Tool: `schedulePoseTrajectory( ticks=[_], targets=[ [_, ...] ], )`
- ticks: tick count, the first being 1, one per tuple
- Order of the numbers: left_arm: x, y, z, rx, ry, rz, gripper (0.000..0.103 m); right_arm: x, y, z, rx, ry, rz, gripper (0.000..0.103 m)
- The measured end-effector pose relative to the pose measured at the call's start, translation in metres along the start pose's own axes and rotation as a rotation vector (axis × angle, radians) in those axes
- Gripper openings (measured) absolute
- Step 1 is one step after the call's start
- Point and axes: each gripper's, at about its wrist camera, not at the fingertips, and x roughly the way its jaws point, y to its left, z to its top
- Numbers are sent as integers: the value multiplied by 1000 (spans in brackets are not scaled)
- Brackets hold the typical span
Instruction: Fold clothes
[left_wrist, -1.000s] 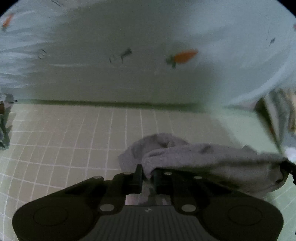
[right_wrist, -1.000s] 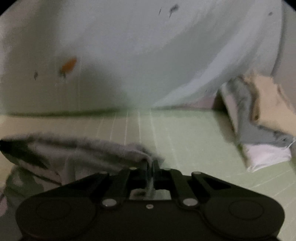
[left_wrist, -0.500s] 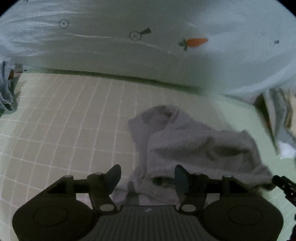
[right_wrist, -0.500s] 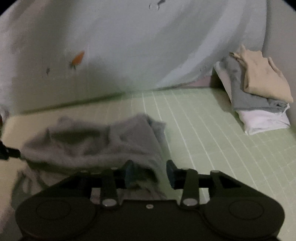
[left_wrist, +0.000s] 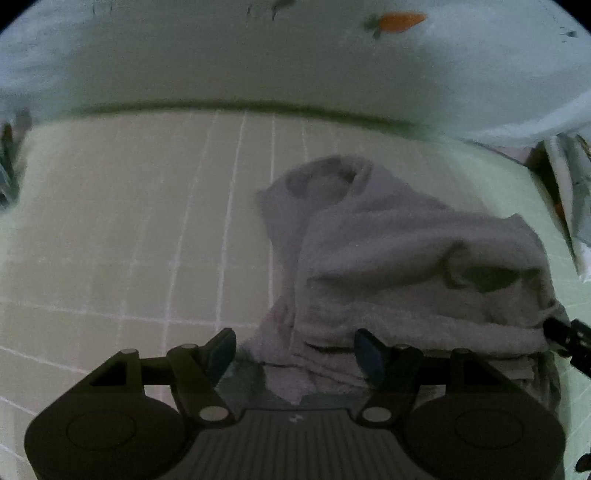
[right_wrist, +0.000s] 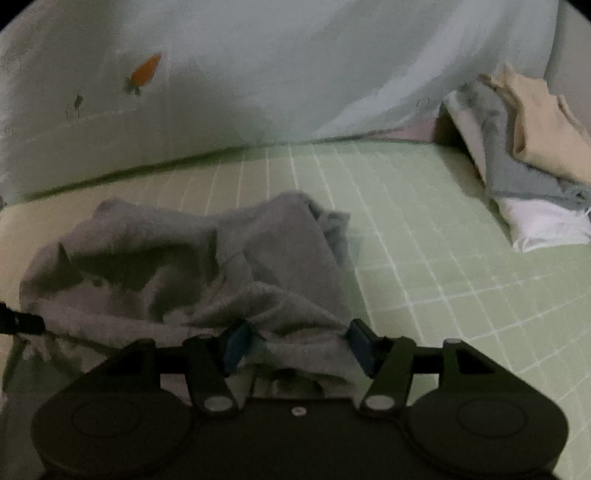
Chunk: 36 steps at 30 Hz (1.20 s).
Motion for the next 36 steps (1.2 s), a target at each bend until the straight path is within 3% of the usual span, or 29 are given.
schedulePoseTrajectory(
  ticks=[2,7,13,23,36],
  targets=[
    [-17,0,-6,0,-37,3,87,-12,-1,0,9,-38,9,78],
    [-40,0,-30,-20,-32,30,87,-43,-12,-17,28,-70,15,99],
    [-50,10,-80,-77,54,41,88,-56,-23,-58,38,39,31,100],
    [-64,21,-149,-73,174,73,87,-82,-21,-131,29,210,32,100],
    [-75,14,-190,0,187,3,87,-103,-17,-160,33,246,9,103]
  ],
)
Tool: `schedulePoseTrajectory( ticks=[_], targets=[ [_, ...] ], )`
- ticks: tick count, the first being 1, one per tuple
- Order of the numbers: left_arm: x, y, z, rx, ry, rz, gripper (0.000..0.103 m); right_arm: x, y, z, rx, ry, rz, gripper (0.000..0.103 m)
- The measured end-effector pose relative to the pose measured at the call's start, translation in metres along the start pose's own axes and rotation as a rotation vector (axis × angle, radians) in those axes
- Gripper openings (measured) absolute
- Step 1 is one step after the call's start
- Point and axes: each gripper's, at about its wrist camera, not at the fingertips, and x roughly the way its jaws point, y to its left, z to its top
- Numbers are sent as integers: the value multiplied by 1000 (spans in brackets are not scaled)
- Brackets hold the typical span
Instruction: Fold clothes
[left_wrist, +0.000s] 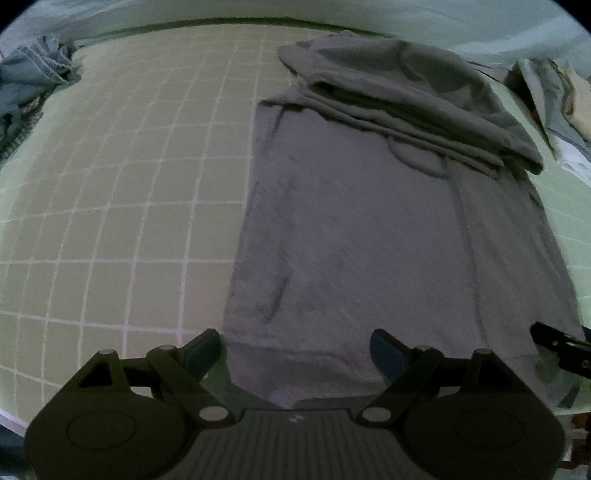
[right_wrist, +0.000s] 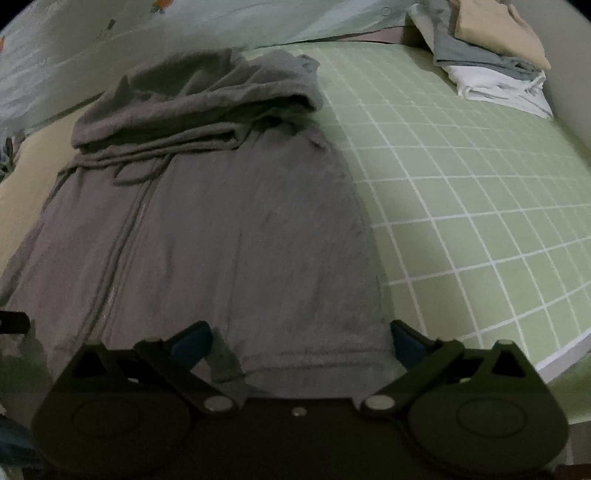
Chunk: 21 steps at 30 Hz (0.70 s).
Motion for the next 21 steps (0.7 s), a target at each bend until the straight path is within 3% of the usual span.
schedulePoseTrajectory(
  ticks=[5,8,10,12,13,15,16,17,21],
  targets=[
    [-2,1,-8,-2,20,-39,86,-2,0,-2,10,21,-6,103],
    [-4,1,-9,4,9,-34,72,-2,-1,-2,13,35,-2,103],
    [-6,1,-7,-4,0,-49,42,-1,-1,-1,8,46,-2,103],
    [-5,6,-4,-48,10,-111,17,-1,1,2,-3,58,5,99],
    [-5,8,-2,-72,16,-144,17,-2,2,3,-17,58,15,90],
    [-4,7,2,-75,23,-151,15,-6,5,7,-62,47,59,60],
    [-4,6,5,-76,22,-152,14,-8,6,9,-81,48,108,30],
    [-4,5,8,-77,20,-159,14,-8,8,12,-96,52,145,23],
    [-18,3,32,-103,-11,-201,14,-8,1,28,-85,54,210,19]
  ],
)
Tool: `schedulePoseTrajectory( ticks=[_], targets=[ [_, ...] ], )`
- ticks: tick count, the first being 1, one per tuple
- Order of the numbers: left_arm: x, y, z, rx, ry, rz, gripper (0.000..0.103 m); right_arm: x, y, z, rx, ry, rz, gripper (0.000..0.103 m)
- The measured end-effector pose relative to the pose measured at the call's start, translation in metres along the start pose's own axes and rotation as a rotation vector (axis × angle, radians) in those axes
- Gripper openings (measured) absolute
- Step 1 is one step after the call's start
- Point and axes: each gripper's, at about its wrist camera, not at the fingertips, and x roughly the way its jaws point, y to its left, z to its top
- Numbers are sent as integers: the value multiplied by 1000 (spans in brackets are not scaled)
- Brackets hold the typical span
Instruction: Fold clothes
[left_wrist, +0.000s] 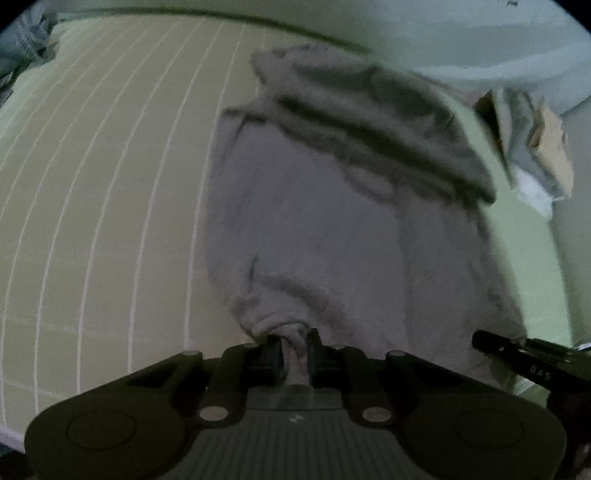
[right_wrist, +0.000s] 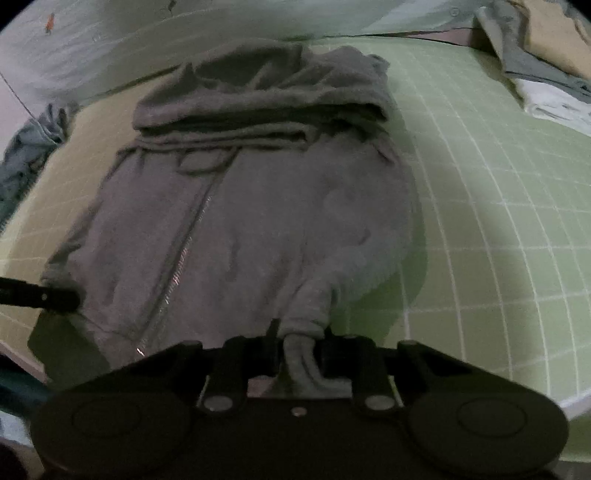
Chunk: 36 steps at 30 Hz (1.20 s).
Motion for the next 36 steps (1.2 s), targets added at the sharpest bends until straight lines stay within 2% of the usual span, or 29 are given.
schedulePoseTrajectory(
  ticks=[4,8,10,11,12,13,14,15,17,19,21,25,30,33,36],
  targets=[
    [-15,-4,49,-80,-63,-83,13,-14,-27,37,165,-62,117,18],
    [-24,-17,137,-114,-197,-110,15,-12,-62,108,408,-131,245,18],
    [-41,-17,165,-173,-329,-109,38,-10,-77,153,519,-176,303,22],
    [-51,-16,178,-206,-400,-108,47,-11,-85,174,580,-220,330,31],
    [-60,-15,190,-240,-470,-107,76,-18,-91,187,632,-289,343,40],
    [-66,-14,195,-253,-529,-85,93,-26,-95,197,664,-361,334,65],
    [-63,-13,195,-234,-532,-51,92,-33,-98,205,674,-422,303,85],
    [-58,-12,196,-204,-516,-16,92,-39,-96,208,636,-455,234,89],
    [-41,-10,194,-160,-473,56,92,-40,-87,209,518,-475,95,88],
    [-16,-6,188,-143,-402,126,92,-26,-79,201,433,-431,7,88],
    [6,-3,184,-137,-329,148,92,-8,-75,193,380,-373,-46,88],
    [37,1,179,-132,-224,149,92,26,-74,186,352,-274,-70,87],
    [59,7,185,-137,-171,161,92,58,-76,199,355,-206,-60,88],
    [73,10,187,-98,-121,155,94,76,-81,207,329,-169,-43,91],
    [85,10,191,-75,-94,125,95,90,-82,213,308,-138,-30,94]
  ],
)
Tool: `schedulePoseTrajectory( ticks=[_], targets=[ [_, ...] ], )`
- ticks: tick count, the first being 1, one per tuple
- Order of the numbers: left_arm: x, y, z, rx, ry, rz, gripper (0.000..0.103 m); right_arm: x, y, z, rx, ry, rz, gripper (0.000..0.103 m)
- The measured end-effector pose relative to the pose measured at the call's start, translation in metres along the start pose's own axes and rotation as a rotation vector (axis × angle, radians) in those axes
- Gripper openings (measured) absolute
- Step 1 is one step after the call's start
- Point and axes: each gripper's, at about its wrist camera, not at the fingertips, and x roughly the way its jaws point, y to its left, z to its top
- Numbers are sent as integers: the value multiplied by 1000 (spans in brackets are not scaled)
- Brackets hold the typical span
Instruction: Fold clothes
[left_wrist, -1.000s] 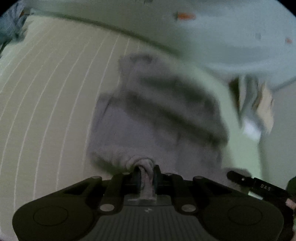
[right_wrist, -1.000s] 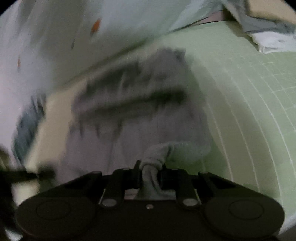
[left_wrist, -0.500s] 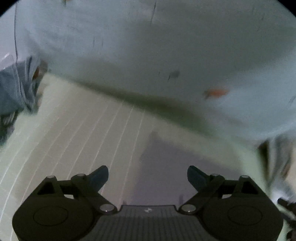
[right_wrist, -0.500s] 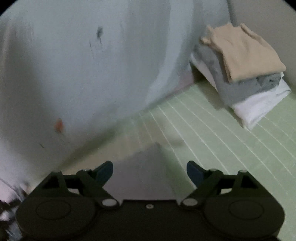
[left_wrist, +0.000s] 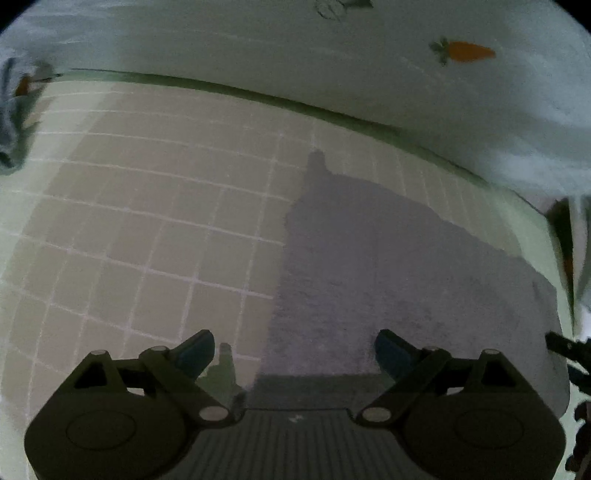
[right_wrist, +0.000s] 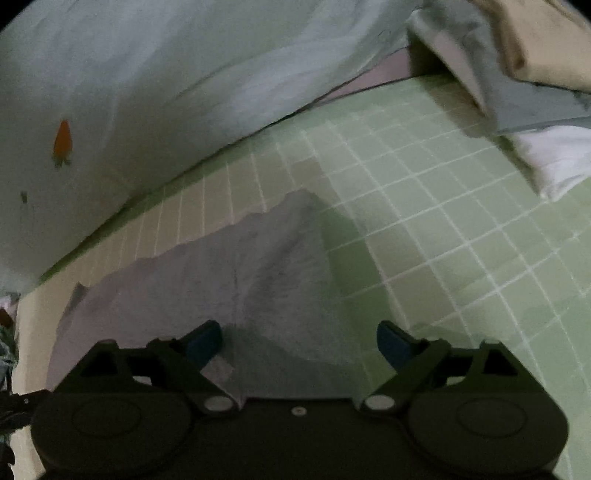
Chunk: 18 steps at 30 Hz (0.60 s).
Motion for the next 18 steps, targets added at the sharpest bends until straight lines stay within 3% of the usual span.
schedulePoseTrajectory(
  ticks=[8,18],
  targets=[
    [22,-6,9,-8,54,-69,100,24,-2,6,39,55,21,99],
    [36,-16,16,10,66,-59,103,35,-2,10,95,68,95,103]
  ],
)
